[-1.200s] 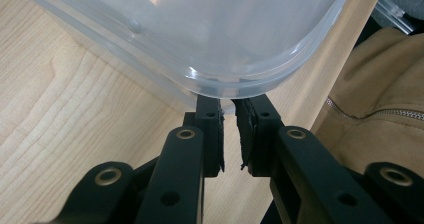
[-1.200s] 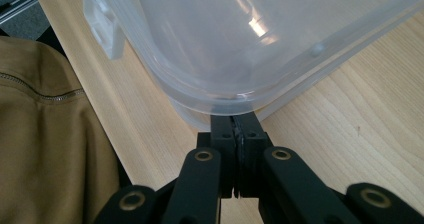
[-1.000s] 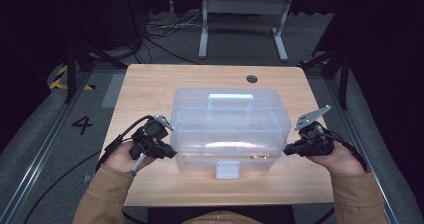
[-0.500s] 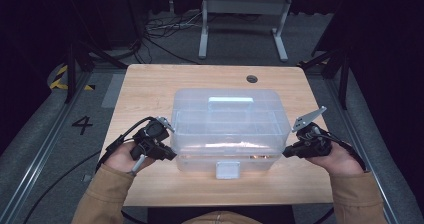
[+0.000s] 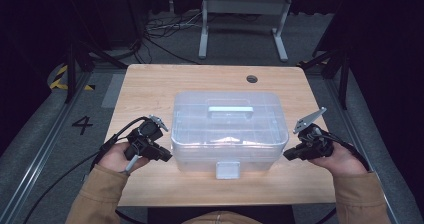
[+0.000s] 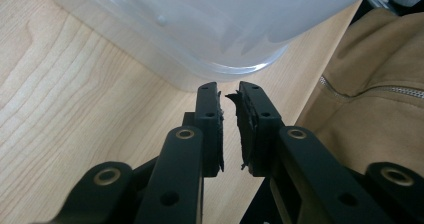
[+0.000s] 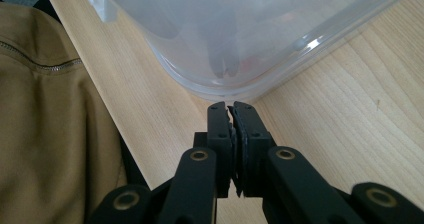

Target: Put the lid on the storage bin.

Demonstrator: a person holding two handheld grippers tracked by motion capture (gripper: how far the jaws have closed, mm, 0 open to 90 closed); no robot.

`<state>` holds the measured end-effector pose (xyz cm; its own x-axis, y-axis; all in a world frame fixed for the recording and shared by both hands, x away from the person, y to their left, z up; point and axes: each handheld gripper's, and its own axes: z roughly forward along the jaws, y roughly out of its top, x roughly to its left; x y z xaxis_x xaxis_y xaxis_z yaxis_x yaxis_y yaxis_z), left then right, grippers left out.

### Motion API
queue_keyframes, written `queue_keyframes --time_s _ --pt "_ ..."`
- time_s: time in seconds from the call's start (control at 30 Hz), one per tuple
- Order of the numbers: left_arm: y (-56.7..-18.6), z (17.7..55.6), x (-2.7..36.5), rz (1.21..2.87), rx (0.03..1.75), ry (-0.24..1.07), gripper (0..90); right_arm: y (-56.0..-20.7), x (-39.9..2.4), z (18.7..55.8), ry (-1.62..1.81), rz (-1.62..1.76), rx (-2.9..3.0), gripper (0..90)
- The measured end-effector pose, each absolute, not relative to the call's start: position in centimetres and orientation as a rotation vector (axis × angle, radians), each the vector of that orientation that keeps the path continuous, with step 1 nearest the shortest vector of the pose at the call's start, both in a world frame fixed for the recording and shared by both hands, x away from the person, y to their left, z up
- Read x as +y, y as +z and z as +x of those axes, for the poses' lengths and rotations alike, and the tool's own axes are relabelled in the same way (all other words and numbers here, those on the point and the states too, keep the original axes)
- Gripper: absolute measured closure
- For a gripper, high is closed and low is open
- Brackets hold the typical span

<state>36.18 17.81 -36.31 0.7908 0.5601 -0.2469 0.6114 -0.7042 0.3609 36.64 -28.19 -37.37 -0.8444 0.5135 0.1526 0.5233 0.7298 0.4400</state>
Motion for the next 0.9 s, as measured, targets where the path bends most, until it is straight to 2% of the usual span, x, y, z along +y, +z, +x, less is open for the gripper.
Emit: queue_keyframes --time_s 0.37,0.9 --pt "-35.8 36.4 18.6 2.506 0.920 -0.131 75.8 -36.9 -28.9 36.8 -0.826 -0.903 -2.902 79.1" --pt "-34.7 36.1 21.6 2.254 1.069 0.057 67.6 -35.0 -30.9 37.5 -1.091 -1.056 -2.838 67.2"
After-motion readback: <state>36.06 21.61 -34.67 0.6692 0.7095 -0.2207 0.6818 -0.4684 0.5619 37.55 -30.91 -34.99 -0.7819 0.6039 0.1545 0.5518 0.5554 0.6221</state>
